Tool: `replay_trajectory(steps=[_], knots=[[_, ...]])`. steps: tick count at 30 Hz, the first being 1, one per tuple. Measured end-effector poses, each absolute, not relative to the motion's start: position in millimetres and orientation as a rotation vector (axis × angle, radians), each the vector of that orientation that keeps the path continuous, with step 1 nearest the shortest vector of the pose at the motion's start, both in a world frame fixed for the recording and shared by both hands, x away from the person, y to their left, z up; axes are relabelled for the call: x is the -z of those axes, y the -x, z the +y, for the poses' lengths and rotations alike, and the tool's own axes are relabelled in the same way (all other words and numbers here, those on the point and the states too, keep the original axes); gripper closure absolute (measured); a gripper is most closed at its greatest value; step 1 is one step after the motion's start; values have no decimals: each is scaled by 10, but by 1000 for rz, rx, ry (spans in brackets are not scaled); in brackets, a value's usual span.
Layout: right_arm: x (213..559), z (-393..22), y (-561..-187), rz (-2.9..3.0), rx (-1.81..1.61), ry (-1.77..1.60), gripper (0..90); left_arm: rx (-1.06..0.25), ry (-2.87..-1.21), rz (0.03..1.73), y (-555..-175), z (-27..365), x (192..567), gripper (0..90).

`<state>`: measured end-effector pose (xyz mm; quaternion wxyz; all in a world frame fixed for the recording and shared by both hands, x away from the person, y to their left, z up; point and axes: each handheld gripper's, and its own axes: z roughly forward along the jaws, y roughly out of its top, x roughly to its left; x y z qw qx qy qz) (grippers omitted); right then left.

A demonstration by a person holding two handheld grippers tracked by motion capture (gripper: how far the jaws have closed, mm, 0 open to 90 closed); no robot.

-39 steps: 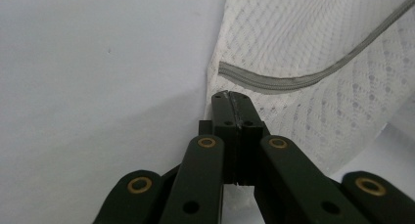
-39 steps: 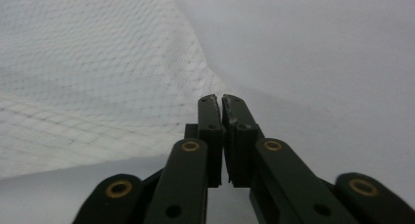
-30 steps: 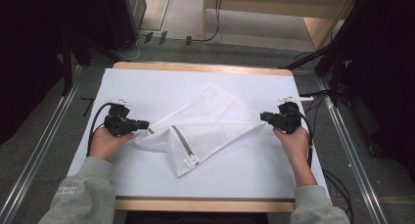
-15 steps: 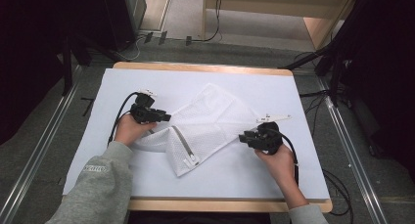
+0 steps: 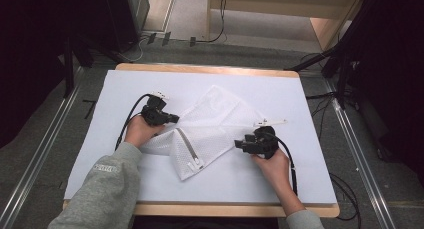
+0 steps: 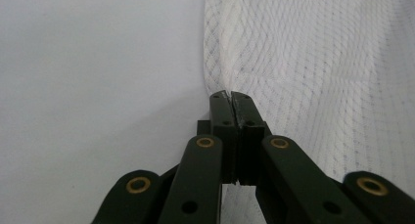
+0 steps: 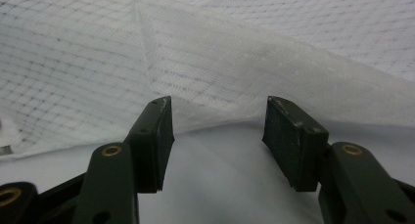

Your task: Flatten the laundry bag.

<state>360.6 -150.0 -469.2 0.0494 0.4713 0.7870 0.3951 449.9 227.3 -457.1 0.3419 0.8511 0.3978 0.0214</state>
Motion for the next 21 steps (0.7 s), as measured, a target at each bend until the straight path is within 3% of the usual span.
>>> replay_trajectory(steps=[3,4,5,9,21], knots=[[4730,-1412,-3648,2395,-1189,-1448,521,-11,-2193,1060,-4512,2293,4570,900],[4735,-1338,-3671,2371,-1165,-1420,629,-1,-2185,1070,-4518,2309,4570,900],[4735,-1338,-3671,2371,-1165,-1420,629,-4,-2181,1077,-4520,2327,4566,900],[4742,-1240,-3702,2349,-1082,-1346,899,-11,-2158,1102,-4517,2414,4535,900],[4697,-1251,-3840,2404,-1038,-1335,900,-84,-2094,1230,-4452,2804,4490,900]])
